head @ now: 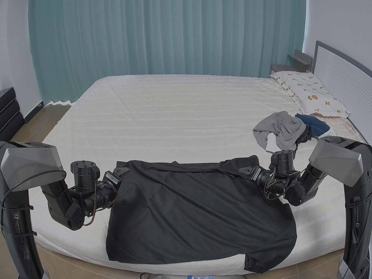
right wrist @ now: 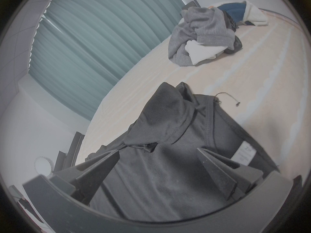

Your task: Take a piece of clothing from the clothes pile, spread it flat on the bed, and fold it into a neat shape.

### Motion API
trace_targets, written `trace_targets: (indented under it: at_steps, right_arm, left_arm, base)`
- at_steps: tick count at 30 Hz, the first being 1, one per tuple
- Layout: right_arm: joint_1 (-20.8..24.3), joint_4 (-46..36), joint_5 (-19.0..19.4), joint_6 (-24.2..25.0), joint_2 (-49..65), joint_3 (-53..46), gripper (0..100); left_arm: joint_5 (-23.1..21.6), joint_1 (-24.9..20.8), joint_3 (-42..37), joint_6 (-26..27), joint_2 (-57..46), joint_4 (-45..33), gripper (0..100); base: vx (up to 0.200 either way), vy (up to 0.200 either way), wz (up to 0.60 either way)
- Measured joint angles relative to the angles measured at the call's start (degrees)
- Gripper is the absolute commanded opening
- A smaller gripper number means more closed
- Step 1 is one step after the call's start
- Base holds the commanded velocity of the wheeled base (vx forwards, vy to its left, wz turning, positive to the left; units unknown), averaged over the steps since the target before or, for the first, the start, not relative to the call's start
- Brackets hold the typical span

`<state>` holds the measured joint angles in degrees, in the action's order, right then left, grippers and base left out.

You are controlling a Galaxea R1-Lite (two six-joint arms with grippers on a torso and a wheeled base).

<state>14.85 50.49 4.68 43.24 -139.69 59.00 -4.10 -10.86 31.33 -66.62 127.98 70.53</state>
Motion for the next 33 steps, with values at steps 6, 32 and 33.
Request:
trace_targets:
  at_steps: [6, 32, 33]
  right_arm:
    - [0.45, -7.03, -0.12, 1.62, -2.67, 7.47, 100]
    - [-3.69, -13.93, -3.45, 6.46, -18.22, 54.15, 100]
    - [-4.05, -14.15, -3.49, 6.52, -18.63, 54.39, 100]
  left_arm:
    - [-0.04, -0.21, -1.10, -0.09, 0.50, 0.99, 100]
    - [0.00, -0.32, -1.71, 0.09, 0.90, 1.23, 100]
    - [-0.02, -0.32, -1.71, 0.11, 0.91, 1.23, 100]
  base:
    - [0.000, 0.000, 0.00]
    - [0.000, 0.000, 0.00]
    - [0.000, 0.000, 0.00]
